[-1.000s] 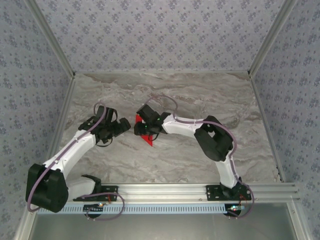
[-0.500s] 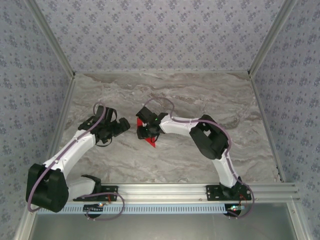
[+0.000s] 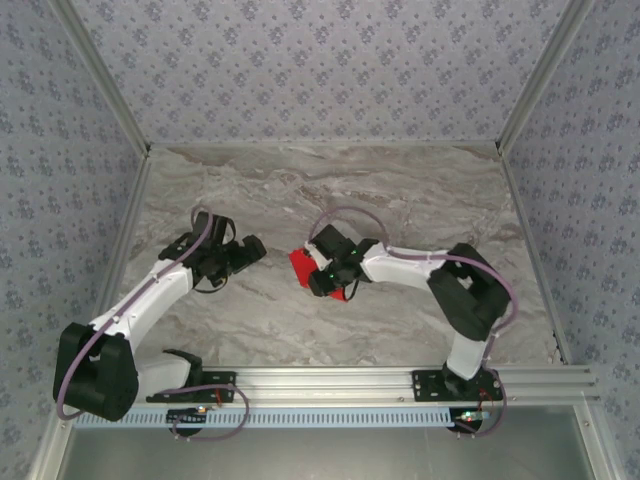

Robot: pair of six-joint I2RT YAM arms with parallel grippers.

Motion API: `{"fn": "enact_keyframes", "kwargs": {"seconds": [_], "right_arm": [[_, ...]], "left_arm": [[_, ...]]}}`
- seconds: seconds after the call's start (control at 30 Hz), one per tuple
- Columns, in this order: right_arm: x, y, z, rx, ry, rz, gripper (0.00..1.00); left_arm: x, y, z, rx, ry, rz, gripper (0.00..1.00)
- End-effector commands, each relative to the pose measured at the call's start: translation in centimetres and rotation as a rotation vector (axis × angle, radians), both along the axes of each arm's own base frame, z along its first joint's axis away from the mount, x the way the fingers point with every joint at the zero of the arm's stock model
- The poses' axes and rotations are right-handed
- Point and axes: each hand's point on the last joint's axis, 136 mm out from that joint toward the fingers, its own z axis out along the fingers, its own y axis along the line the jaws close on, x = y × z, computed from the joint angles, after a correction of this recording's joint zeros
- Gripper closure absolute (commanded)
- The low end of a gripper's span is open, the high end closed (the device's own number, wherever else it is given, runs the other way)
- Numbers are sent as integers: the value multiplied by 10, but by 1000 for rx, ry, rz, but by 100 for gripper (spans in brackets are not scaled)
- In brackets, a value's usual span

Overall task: Fold a paper plane with a square sheet of paper (pick it up from the middle)
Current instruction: Fold the wing for the fifth time at the center of the table.

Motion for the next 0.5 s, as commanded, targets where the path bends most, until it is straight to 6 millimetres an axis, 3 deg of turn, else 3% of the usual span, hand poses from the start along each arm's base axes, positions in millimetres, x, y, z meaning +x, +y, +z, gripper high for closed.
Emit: {"fn": "enact_keyframes", "kwargs": {"seconds": [0.0,0.17,0.47], "right_arm": [[15,8,41,151,-57,-136,70],[24,-10,32,219,38,-376,70],[27,-17,9,212,112,-441,71]], "left_arm": [[2,-14,-1,-92,-5,-15,1],[-1,-28,-2,-146,-9,-47,1],[-9,-61,-12,-185,15,-119,1]]}}
